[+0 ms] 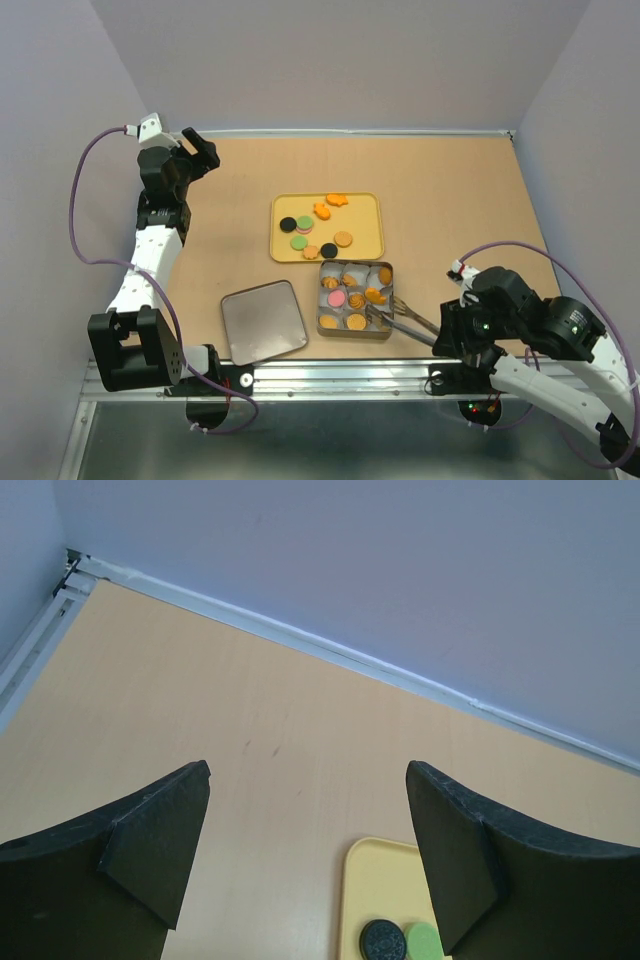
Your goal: Pack the cookies
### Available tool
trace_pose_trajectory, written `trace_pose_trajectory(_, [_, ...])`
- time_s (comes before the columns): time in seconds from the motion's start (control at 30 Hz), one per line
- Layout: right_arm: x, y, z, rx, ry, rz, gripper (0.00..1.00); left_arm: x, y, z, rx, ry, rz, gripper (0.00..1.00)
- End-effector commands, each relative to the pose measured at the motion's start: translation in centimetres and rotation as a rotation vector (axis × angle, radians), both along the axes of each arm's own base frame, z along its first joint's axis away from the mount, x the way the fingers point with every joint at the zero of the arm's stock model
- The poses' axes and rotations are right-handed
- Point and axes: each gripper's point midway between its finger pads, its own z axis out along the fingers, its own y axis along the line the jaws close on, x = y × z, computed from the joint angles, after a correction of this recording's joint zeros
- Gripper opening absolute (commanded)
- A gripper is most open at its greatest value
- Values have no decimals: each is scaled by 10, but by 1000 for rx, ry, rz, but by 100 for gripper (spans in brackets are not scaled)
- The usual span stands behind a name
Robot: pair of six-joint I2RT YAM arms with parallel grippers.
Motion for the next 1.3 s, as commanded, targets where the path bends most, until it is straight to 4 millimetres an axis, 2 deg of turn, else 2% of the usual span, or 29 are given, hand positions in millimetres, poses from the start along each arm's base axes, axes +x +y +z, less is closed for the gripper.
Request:
trace_pose_trajectory(0.0, [19, -6, 17, -34, -85, -72, 52, 0, -1, 6, 19, -30, -1, 90])
trace_pose_trajectory(0.13, [51, 3, 72, 27, -226, -156, 52, -1, -1, 8, 19, -36, -2, 90])
trace_pose_trajectory(0.23, [81, 4, 98, 27, -319, -279, 52, -1, -2, 9, 16, -38, -5, 90])
trace_pose_trajectory(0.27, [95, 10, 110, 49, -354, -317, 52, -1, -3, 11, 14, -41, -8, 90])
trace_pose_trajectory(0.33, [116, 14, 116, 47, -401, -386, 52, -3, -2, 13, 13, -47, -6, 90])
trace_pose_trajectory(0.37, [135, 14, 117, 24, -449, -454, 52, -3, -4, 13, 11, -49, -12, 90])
trace_pose_trajectory(0.47, [176, 17, 104, -93, -474, -604, 52, -4, -5, 16, 9, -55, -18, 90])
trace_pose_trajectory(0.5, [199, 12, 92, -215, -502, -689, 54, -4, -5, 18, 10, -61, -20, 90])
trace_pose_trajectory(0.57, [218, 12, 88, -275, -520, -785, 55, -4, -6, 17, 6, -60, -21, 90])
trace_pose_trajectory(0.6, [231, 9, 93, -313, -562, -836, 55, -4, -5, 16, 8, -58, -23, 90])
trace_pose_trajectory(0.67, [254, 14, 79, -394, -567, -867, 55, -4, -6, 16, 6, -58, -21, 90])
trace_pose_trajectory(0.73, [270, 12, 75, -423, -566, -884, 54, -4, -5, 16, 7, -56, -18, 90])
trace_pose_trajectory(0.77, [287, 1, 65, -453, -553, -910, 54, -4, -5, 18, 5, -63, -16, 90])
trace_pose_trajectory(0.8, [292, 0, 53, -439, -507, -899, 53, -4, -5, 17, 1, -58, -17, 90])
trace_pose_trajectory(0.83, [294, -11, 31, -475, -462, -877, 51, -4, -6, 20, 1, -66, -20, 90])
trace_pose_trajectory(0.87, [310, -29, 23, -442, -435, -938, 49, -5, -6, 20, -1, -66, -20, 90])
trace_pose_trajectory(1.0, [319, -37, -23, -383, -332, -912, 48, -4, -8, 17, -9, -65, -27, 90])
trace_pose_trajectory(1.17, [318, -21, -77, -343, -247, -860, 52, 0, -9, 10, -13, -45, -35, 90])
trace_pose_trajectory(1.2, [310, -20, -94, -353, -210, -843, 54, 0, -8, 10, -11, -45, -30, 90])
trace_pose_trajectory(1.27, [308, -18, -105, -345, -200, -841, 57, 0, -7, 7, -10, -37, -27, 90])
